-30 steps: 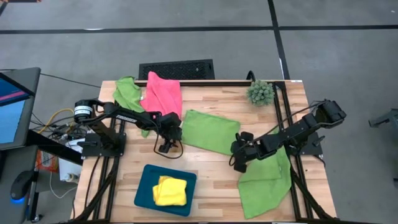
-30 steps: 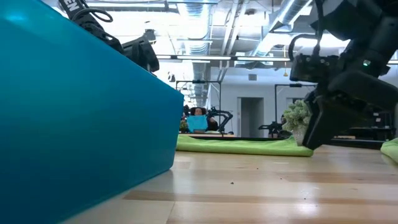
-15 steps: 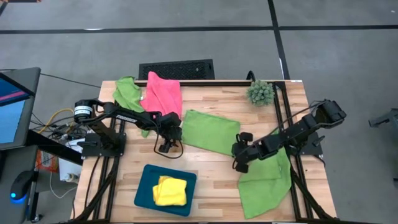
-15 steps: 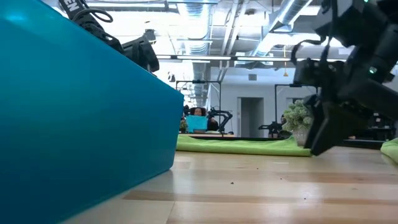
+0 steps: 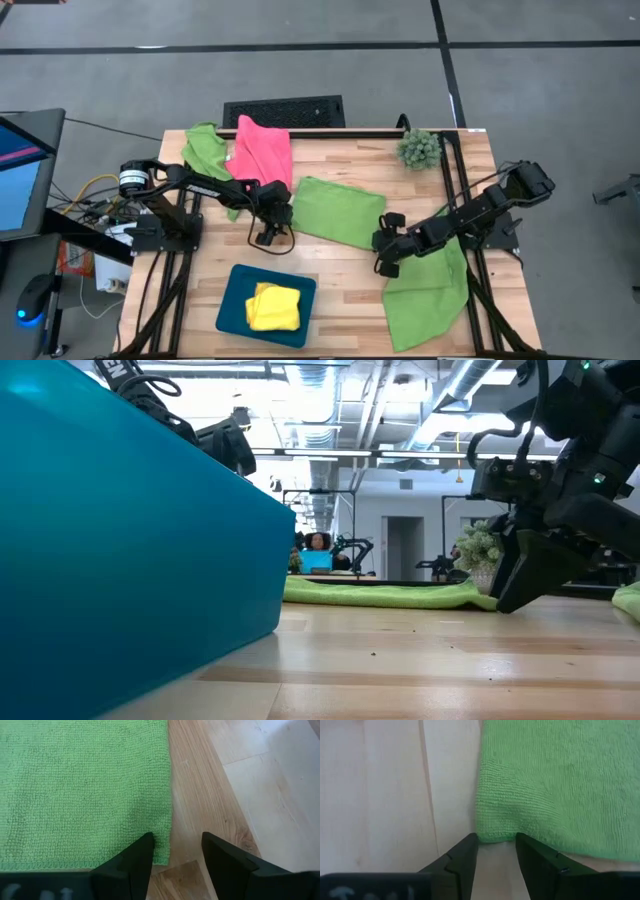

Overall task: Fold microfiber towels
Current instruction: Fold the top right green microfiber towel

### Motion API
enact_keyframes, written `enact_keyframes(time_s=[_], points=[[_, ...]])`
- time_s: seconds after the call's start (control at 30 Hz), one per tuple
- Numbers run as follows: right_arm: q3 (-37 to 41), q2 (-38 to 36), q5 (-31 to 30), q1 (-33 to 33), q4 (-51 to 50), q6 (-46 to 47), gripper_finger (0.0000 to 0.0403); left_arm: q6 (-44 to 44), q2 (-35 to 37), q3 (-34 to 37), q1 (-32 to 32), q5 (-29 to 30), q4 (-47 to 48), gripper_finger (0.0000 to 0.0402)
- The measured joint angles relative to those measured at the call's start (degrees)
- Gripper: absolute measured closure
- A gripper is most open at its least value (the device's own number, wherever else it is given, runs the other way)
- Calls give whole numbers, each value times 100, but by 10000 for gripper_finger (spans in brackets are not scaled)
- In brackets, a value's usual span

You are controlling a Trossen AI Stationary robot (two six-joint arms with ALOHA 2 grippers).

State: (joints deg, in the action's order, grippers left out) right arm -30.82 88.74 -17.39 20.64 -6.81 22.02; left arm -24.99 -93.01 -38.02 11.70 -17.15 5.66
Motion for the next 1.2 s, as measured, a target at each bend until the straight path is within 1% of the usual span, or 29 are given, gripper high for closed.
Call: enact_keyframes(time_s=[0.17,0.27,0.33,0.43,0.57,0.6,0.67,0.73,0.9,1.03,1.2], points=[[-25,174,32,-22,174,134,241,7,-2,0,2,28,-9,264],[-25,77,134,-52,27,463,259,17,-2,-2,0,115,-1,276],[-18,27,175,-44,-26,518,280,20,-2,-7,-2,179,8,284],[-72,5,209,-50,-158,525,323,23,0,-7,-2,245,15,302],[-226,14,233,-50,-346,536,385,210,2,-7,-2,318,14,344],[-269,14,241,-50,-399,538,392,266,2,-7,-2,331,3,357],[-371,21,245,-48,-559,551,390,395,2,-7,0,350,-23,385],[-505,27,282,-50,-849,642,385,592,3,-16,4,355,-28,396],[-880,38,396,-44,-1597,654,397,1036,159,-232,2,302,514,399],[-1117,38,407,-42,-1725,660,393,1151,393,-466,-2,287,915,399],[-1313,30,534,-70,-1735,662,398,1156,577,-768,0,291,1308,401]])
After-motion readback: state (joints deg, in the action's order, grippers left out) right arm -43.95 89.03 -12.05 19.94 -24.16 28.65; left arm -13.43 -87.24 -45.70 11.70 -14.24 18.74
